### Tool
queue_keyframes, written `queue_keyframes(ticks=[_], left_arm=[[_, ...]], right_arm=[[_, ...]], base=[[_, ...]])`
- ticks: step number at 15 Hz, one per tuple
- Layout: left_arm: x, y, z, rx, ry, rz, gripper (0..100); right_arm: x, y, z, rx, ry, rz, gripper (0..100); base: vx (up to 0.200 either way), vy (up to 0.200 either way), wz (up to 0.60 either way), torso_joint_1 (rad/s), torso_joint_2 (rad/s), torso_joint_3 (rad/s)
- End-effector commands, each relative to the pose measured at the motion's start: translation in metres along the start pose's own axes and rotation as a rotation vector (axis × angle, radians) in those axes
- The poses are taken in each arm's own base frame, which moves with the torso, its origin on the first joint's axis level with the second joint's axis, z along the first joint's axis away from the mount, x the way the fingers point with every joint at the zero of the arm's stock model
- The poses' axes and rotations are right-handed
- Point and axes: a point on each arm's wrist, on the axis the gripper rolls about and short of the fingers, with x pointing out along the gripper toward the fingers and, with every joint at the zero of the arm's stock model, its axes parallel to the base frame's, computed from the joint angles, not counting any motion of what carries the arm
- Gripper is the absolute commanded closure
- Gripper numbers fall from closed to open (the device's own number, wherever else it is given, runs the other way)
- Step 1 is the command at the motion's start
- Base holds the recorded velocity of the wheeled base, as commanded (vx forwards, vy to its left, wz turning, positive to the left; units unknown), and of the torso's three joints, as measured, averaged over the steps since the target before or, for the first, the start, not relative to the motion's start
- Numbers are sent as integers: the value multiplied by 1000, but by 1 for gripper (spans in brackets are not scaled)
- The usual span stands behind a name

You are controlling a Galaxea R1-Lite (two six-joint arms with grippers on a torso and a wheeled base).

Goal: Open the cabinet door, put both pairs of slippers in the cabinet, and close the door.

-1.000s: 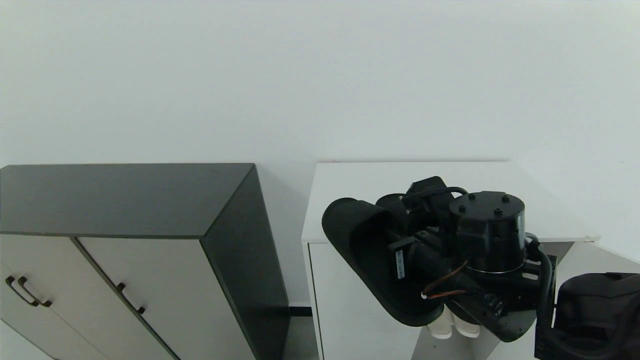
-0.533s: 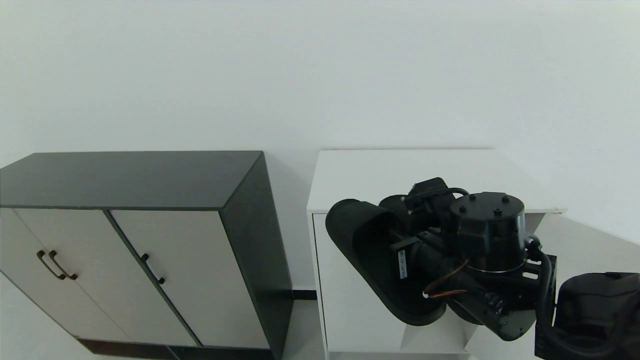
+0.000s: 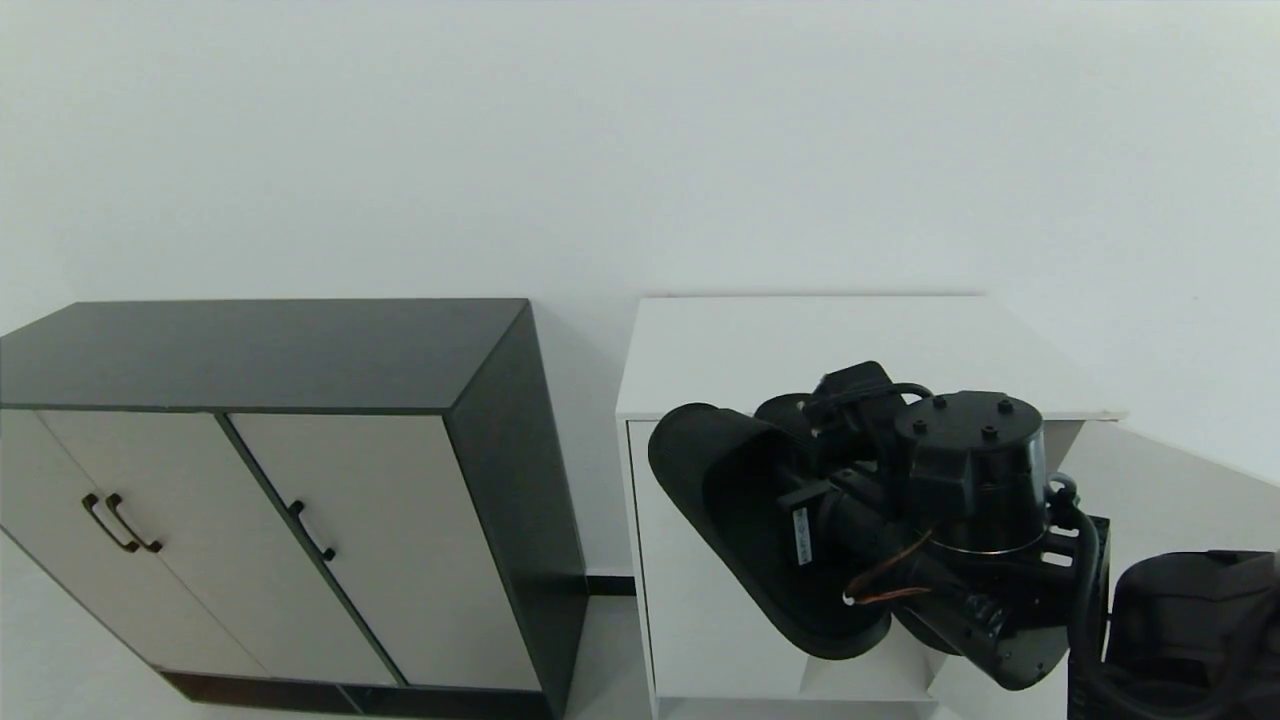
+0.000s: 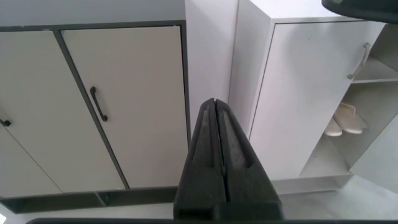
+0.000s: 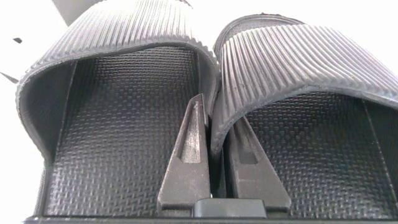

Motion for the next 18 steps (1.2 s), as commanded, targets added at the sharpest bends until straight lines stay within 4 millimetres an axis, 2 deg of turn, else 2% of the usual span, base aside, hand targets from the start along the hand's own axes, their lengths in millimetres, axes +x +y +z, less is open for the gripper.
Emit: queue_keyframes(ticks=[1,3,8,10,12,18], left_arm=[[0,0,0,0,0,-1,100],[0,0,0,0,2,3,100],[0,1,0,-5,1,26,100],[0,1,0,-3,1,23,100],[0,0,0,-3,1,18,100],[0,1,0,-5,1,24,100]], right_arm=[[1,0,-1,-2,3,0,100],[1,0,-1,-1,3,-2,100],[-3,-1,-3,-3,8,4,100],[-15,-4,-3,-3,-1,15,100],[-37,-15,-8,-3,4,39,100],[-42,-14,-9,-6,5,89,100]], base=[[0,0,0,0,0,0],[0,0,0,0,0,0],[0,-200,0,4,4,0],[0,-200,0,5,-2,5],[0,-200,0,0,2,2],[0,-200,0,1,4,6]])
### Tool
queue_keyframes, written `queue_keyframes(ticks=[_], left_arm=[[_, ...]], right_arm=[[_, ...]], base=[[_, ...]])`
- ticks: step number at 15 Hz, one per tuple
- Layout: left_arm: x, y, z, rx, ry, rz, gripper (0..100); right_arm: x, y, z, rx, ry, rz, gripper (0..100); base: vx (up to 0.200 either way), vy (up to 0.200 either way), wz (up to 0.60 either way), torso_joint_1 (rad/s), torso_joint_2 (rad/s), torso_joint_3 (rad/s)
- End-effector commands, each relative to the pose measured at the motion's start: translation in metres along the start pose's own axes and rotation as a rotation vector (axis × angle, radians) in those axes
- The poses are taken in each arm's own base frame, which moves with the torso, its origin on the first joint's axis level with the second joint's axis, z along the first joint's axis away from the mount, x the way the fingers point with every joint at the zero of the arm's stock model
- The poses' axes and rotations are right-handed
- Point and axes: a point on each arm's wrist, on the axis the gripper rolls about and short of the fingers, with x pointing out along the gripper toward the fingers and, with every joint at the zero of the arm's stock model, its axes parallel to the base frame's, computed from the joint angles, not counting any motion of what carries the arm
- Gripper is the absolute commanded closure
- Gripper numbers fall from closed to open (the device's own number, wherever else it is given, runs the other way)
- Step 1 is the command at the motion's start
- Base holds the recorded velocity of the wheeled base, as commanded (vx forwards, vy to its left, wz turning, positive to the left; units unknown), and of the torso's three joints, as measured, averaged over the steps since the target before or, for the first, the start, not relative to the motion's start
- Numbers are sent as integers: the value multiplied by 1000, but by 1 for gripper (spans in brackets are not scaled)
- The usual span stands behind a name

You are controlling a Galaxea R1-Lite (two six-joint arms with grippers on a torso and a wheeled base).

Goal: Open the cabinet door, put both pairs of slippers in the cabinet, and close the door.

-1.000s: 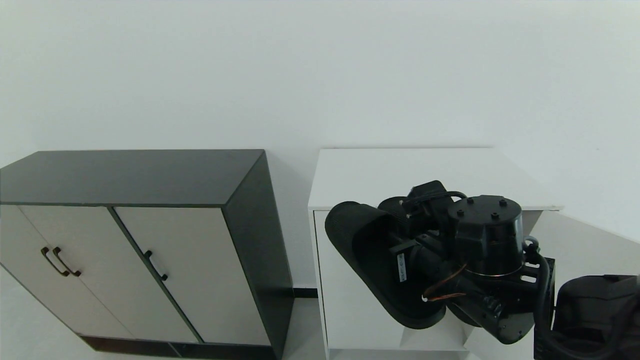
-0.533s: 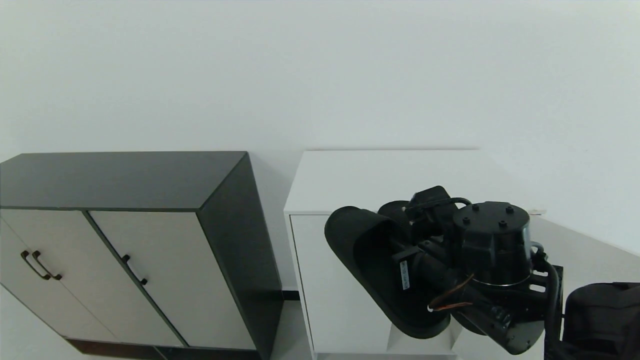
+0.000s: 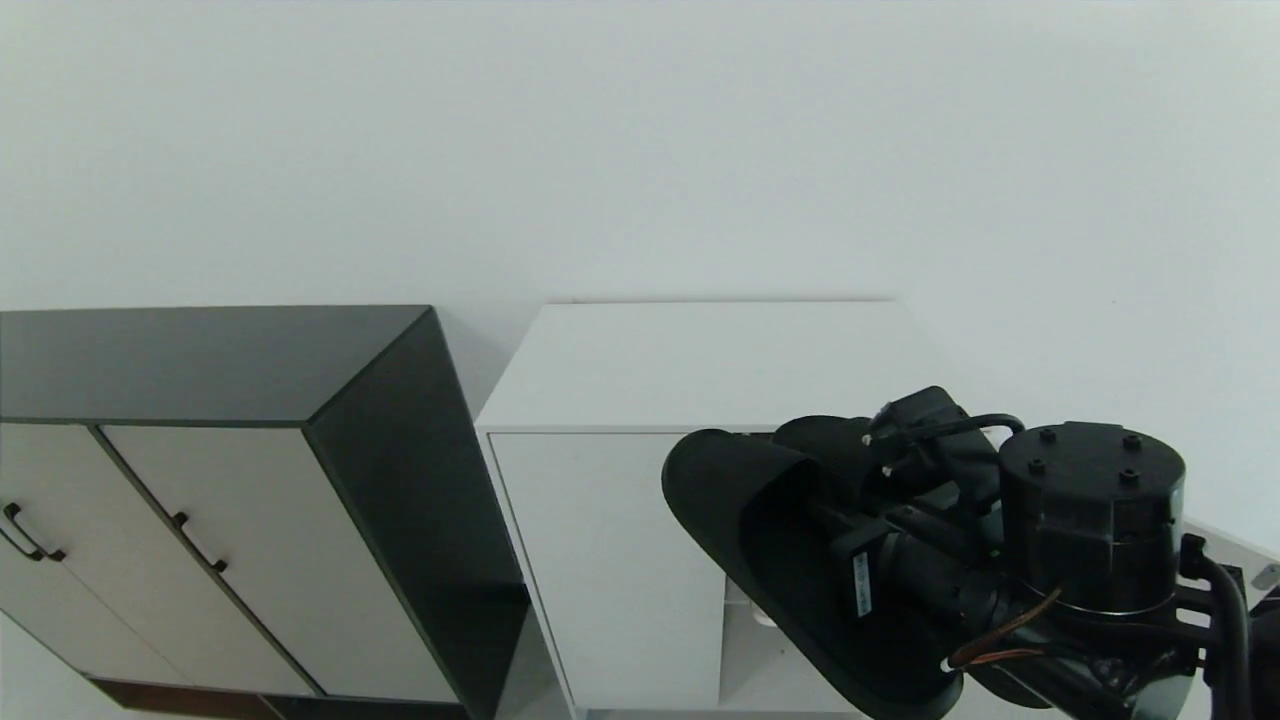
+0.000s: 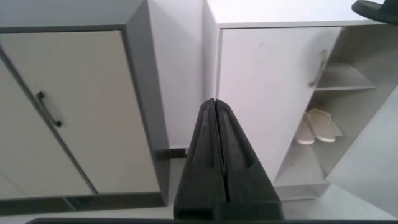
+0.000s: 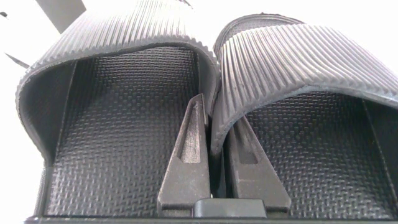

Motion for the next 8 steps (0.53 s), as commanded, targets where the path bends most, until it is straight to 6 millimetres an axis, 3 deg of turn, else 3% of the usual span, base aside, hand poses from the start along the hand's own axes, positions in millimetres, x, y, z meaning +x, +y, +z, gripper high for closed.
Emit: queue_keyframes(ticks=[1,4,8], left_arm=[[0,0,0,0,1,1,100],[0,0,0,0,1,1,100],[0,0,0,0,1,1,100]], right_arm=[[-4,4,-1,-7,-1,17,100],[-7,10,-4,-22,6,37,100],[-7,9,-6,-24,14,35,100]], base=[[0,-200,0,2,7,2],[0,-200,0,4,2,4],[0,0,0,0,0,0]])
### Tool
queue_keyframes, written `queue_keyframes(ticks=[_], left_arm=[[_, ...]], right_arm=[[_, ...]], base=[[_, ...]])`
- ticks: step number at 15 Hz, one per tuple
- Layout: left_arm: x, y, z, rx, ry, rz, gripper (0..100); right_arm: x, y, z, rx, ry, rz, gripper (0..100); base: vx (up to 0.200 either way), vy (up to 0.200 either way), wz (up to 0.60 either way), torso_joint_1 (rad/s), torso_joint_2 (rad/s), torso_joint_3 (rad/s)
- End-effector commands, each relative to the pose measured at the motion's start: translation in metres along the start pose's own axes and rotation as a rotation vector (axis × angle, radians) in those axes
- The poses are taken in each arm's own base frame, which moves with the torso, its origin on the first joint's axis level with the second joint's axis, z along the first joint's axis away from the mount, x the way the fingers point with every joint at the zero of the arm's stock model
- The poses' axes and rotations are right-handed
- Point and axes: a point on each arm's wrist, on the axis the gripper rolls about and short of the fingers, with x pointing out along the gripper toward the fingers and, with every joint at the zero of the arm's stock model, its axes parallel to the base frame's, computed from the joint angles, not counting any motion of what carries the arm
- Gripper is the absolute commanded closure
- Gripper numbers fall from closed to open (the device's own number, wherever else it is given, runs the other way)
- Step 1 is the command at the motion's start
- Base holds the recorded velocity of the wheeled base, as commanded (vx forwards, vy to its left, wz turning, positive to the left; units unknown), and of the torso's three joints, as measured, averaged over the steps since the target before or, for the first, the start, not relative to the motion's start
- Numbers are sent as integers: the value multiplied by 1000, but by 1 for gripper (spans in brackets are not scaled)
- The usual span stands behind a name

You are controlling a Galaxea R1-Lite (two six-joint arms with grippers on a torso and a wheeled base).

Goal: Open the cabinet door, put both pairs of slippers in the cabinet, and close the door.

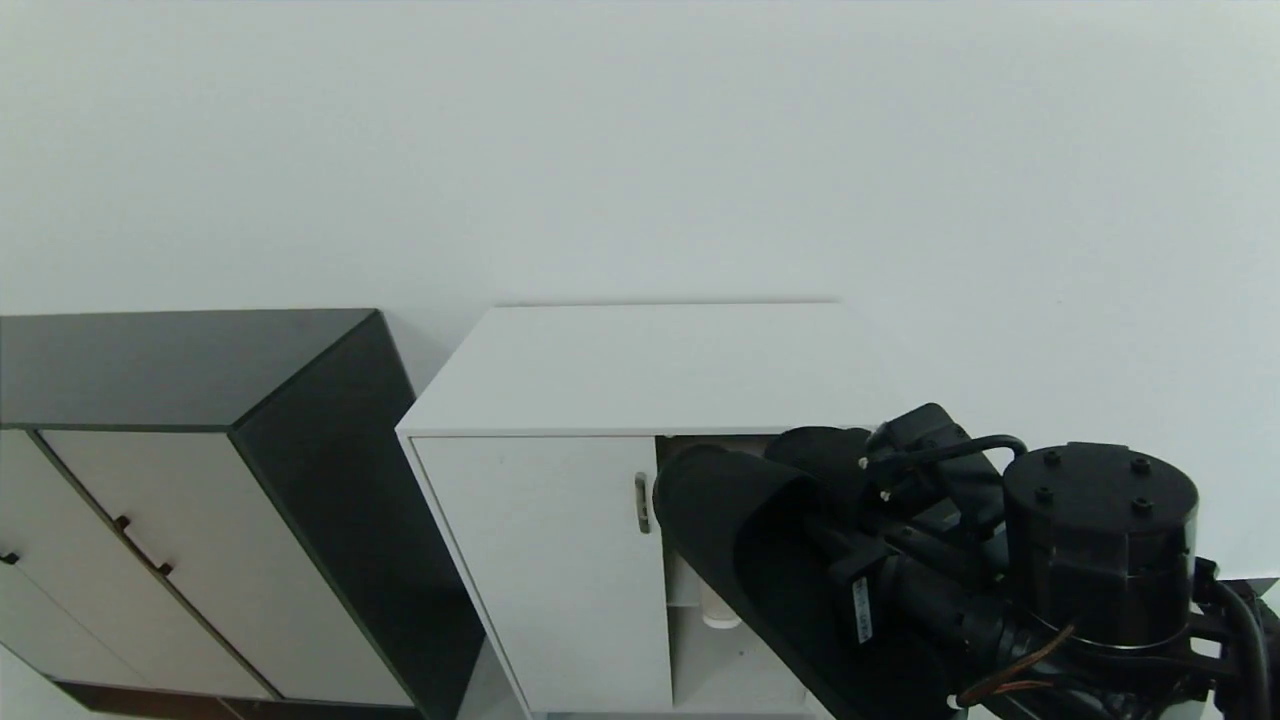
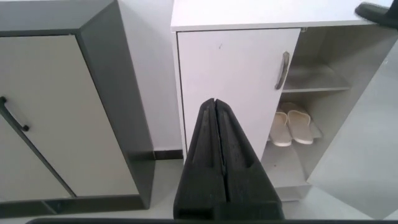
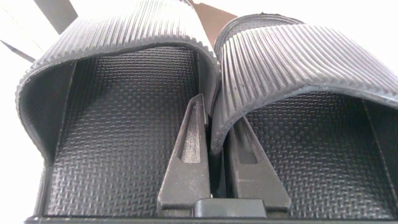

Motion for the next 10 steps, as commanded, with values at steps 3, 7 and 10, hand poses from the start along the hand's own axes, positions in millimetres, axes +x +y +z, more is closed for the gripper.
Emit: queue_keyframes(ticks=[3,7,10], left_arm=[[0,0,0,0,1,0,100],[0,0,0,-2,1,0,100],[0,0,0,-2,1,0,100]], right_arm=[[1,1,-3,-6,10,-1,100],[2,0,-5,-9,19,-3,100],[2,0,-6,-10,22,-3,100]], base=[[0,0,0,0,0,0],[0,0,0,0,0,0],[0,0,0,-40,98,51]])
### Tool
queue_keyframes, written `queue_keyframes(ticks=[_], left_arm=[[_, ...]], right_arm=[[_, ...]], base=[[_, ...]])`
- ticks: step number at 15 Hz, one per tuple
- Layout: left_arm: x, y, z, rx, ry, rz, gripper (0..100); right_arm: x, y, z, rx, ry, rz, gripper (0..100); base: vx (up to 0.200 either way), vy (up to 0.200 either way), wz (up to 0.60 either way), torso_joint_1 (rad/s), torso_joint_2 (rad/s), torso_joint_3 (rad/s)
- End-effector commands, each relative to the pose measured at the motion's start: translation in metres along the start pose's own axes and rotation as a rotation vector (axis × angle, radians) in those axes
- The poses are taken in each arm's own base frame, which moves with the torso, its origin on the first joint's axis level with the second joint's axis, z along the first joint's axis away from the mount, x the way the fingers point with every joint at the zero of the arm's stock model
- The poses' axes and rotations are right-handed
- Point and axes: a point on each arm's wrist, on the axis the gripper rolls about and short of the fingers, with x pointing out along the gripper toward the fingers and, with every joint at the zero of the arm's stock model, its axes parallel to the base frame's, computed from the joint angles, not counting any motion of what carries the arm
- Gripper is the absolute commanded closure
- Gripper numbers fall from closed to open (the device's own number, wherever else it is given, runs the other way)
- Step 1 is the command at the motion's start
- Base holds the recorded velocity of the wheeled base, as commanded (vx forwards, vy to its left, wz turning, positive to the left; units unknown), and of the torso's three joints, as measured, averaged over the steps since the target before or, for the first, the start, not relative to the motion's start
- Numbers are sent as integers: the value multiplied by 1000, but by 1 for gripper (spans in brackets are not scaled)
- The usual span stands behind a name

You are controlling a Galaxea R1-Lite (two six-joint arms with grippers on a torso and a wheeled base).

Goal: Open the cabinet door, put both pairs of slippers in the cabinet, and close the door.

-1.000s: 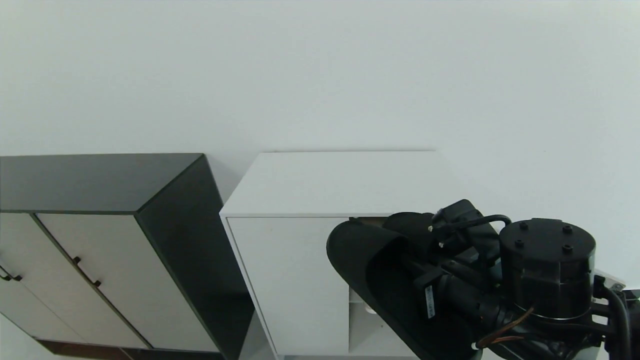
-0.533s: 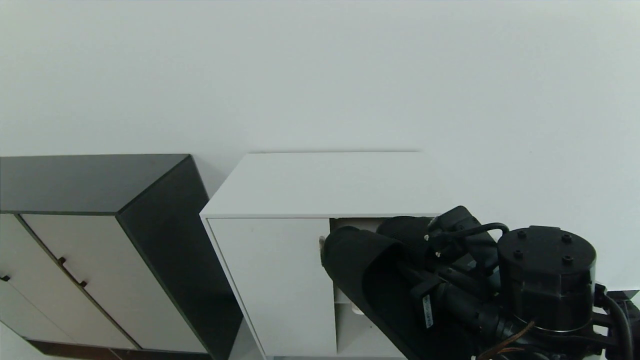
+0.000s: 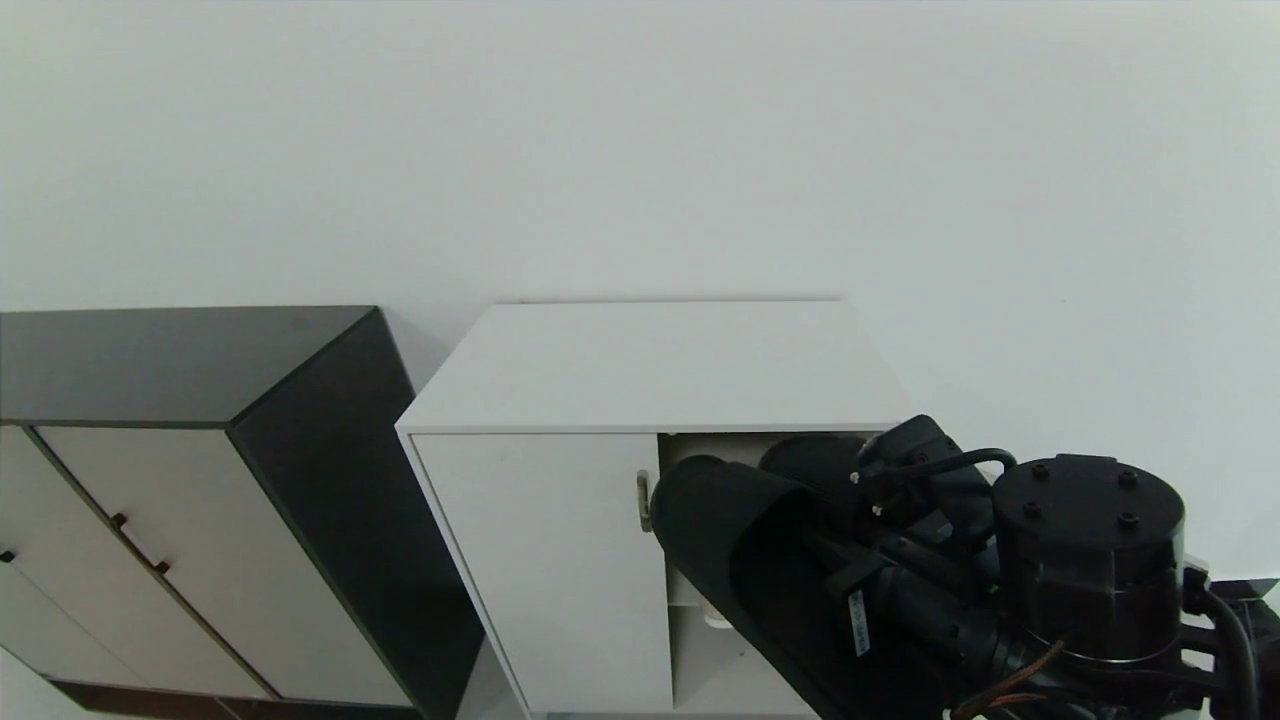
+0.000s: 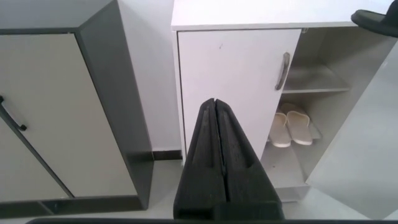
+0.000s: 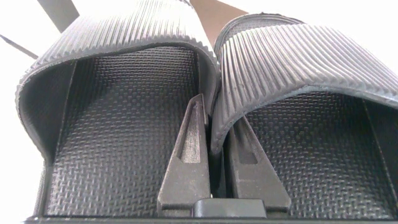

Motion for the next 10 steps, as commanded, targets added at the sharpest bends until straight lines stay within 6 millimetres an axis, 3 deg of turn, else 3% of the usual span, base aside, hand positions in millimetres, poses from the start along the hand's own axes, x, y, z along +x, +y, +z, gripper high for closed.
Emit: queue_keyframes(ticks=[1,10], left_arm=[[0,0,0,0,2,0,100],[0,0,0,0,2,0,100]], right_arm=[[2,0,-2,-4,9,-3,100],[4,1,-7,-10,27,-4,100]], base=[[0,0,0,-178,417,227],[0,0,0,-211,525,307]])
